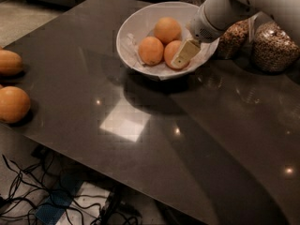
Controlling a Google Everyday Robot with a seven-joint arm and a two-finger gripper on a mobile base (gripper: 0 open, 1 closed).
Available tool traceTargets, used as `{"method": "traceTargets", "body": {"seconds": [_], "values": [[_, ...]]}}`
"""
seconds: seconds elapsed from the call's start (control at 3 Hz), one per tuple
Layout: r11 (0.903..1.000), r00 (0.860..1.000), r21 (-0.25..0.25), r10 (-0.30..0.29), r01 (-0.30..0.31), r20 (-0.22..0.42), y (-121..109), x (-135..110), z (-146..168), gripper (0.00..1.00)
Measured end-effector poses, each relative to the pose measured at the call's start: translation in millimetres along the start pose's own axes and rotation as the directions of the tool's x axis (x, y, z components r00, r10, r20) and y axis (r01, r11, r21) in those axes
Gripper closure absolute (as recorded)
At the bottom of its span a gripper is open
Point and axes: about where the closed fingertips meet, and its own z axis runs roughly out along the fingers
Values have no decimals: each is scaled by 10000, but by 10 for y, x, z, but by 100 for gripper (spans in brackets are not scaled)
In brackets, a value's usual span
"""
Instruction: Pick orange from white bowl
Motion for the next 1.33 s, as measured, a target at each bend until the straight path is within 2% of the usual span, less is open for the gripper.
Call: {"method": "traceTargets", "body": {"seconds": [1.33], "values": [[9987, 9970, -290, 401, -421, -657, 0, 153, 416, 20]]}}
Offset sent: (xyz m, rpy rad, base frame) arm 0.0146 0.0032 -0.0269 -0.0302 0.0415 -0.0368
